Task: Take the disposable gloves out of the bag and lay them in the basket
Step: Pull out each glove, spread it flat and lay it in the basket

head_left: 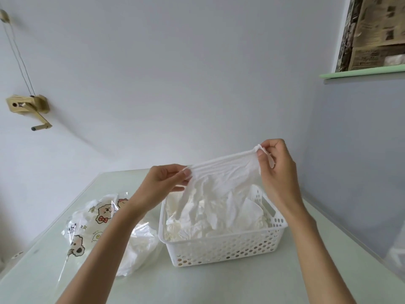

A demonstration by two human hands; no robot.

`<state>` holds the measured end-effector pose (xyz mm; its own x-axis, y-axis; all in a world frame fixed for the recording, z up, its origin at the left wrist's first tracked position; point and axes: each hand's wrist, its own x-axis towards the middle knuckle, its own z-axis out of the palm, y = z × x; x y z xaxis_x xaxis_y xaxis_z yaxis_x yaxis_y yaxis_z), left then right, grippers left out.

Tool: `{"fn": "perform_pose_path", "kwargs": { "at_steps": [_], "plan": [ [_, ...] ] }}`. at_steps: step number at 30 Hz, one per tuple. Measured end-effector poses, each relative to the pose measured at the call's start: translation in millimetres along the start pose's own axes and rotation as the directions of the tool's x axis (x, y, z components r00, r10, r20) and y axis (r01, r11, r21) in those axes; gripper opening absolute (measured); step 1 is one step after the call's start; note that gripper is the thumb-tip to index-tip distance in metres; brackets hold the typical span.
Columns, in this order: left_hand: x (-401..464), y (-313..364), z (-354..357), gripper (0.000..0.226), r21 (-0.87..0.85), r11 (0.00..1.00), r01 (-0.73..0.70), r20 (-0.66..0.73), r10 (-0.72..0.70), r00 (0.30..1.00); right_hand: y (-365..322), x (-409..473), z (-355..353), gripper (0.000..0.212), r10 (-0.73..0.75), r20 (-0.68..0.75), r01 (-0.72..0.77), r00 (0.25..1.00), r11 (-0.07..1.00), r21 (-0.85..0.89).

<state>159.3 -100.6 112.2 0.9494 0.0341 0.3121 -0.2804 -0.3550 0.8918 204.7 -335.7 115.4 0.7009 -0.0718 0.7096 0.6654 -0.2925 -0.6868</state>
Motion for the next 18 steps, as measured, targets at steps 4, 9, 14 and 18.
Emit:
{"fn": "perform_pose_path", "kwargs": {
  "at_steps": [4,9,14,18],
  "plan": [
    [-4,-3,-33,0.017,0.211,0.975,-0.066,-0.165,0.103,0.981,-16,-12,31,0.006,0.000,0.114,-0.016,0.994,0.990,0.137],
    [-7,11,-60,0.023,0.158,0.985,0.065,-0.300,-0.015,0.954,-25,-13,44,0.008,0.299,0.524,-0.537,0.797,0.749,0.388],
    [27,-14,-41,0.023,0.473,0.830,0.296,-0.068,-0.300,0.951,20,-8,30,0.020,0.524,0.591,-0.677,0.614,0.734,0.053],
    [55,-42,-9,0.011,0.662,0.711,0.238,0.068,-0.373,0.925,66,-5,21,0.015,0.592,0.365,-0.474,0.719,0.801,-0.366]
  ]
}}
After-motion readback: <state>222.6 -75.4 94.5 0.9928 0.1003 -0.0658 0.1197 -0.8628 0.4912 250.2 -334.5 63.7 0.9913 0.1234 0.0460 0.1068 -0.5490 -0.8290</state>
